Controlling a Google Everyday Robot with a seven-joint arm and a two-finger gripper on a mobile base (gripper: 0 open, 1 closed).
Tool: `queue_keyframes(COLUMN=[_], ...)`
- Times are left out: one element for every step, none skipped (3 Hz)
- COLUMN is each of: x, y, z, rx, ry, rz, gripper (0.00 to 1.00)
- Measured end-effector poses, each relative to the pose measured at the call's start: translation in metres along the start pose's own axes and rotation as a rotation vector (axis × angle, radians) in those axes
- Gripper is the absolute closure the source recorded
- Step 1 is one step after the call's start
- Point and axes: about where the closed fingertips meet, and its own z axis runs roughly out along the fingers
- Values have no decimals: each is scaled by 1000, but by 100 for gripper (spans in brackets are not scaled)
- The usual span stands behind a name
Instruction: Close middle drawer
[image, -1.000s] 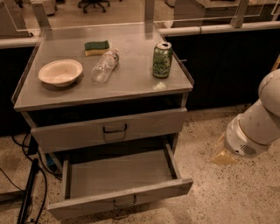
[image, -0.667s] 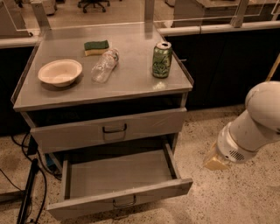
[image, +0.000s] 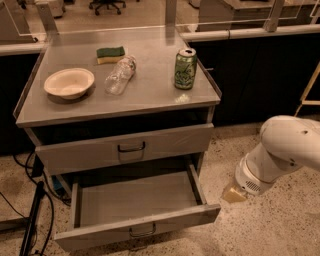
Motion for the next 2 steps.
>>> queue_keyframes(x=[5, 19], y=[8, 21], z=[17, 72], rx=[-42, -131], ry=[5, 43], rz=[13, 52], gripper=[100, 100])
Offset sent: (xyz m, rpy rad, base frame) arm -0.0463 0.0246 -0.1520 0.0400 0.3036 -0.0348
